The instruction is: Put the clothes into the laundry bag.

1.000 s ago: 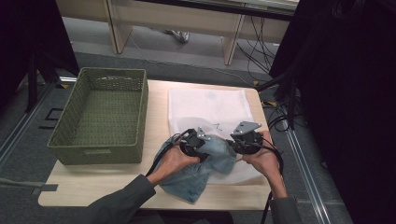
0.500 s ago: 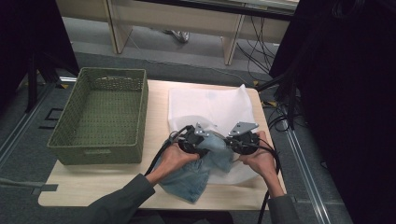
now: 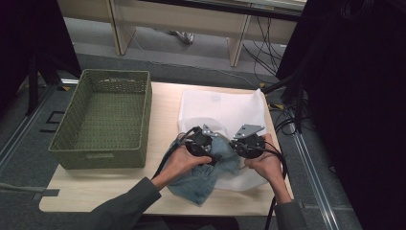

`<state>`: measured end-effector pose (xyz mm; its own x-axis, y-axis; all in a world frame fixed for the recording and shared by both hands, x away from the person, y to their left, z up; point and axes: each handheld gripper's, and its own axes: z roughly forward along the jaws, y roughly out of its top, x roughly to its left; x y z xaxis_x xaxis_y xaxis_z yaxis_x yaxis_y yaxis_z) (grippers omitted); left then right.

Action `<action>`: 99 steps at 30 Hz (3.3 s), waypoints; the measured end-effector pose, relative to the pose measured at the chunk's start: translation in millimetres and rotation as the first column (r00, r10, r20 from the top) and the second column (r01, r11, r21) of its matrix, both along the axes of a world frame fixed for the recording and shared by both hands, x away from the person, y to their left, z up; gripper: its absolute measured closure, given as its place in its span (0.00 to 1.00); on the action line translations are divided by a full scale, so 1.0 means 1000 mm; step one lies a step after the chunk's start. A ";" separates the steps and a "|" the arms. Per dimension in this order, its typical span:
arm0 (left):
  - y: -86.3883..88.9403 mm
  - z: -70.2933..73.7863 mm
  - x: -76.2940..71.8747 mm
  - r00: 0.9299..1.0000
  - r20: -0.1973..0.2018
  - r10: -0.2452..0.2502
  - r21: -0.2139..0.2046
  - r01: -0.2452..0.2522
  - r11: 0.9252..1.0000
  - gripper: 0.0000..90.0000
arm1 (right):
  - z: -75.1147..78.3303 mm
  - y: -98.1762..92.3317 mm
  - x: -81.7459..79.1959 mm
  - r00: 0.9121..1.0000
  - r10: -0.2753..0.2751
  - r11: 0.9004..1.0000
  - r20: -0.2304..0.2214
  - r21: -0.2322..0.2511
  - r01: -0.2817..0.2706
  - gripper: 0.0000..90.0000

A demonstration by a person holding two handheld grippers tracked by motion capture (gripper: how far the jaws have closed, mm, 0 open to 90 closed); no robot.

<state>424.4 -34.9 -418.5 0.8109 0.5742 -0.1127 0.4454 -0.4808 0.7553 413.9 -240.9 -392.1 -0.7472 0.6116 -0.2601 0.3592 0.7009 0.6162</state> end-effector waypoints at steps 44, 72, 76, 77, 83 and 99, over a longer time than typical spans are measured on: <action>-0.010 -0.025 -0.021 0.977 0.095 -0.193 0.108 0.182 0.977 0.78 | 0.012 0.015 -0.002 0.999 0.047 0.995 0.018 0.084 -0.049 0.97; 0.015 -0.041 -0.065 0.963 -0.013 -0.269 0.179 0.267 0.947 0.16 | 0.001 0.009 -0.005 0.999 0.034 0.997 -0.007 0.065 -0.034 0.97; 0.000 -0.045 -0.057 0.970 0.061 -0.237 0.243 0.216 0.946 0.69 | 0.005 0.014 -0.008 0.999 0.052 0.997 -0.011 0.064 -0.051 0.97; -0.001 -0.041 -0.053 0.974 0.075 -0.214 0.231 0.192 0.954 0.75 | 0.006 0.014 -0.008 0.998 0.061 0.996 -0.016 0.068 -0.059 0.97; 0.002 -0.006 -0.025 0.992 0.118 -0.050 0.093 0.039 0.995 0.79 | 0.018 0.017 -0.009 0.997 0.069 0.994 0.022 0.083 -0.070 0.97; 0.004 -0.040 -0.002 0.998 -0.026 0.050 0.005 -0.050 0.999 0.50 | -0.009 0.019 -0.002 0.996 0.079 0.995 -0.033 0.061 -0.077 0.97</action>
<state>422.7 -30.7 -458.9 0.7778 0.6147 -0.1308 0.4885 -0.4605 0.7411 411.4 -222.1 -401.2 -0.8014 0.5647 -0.1971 0.3274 0.6900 0.6455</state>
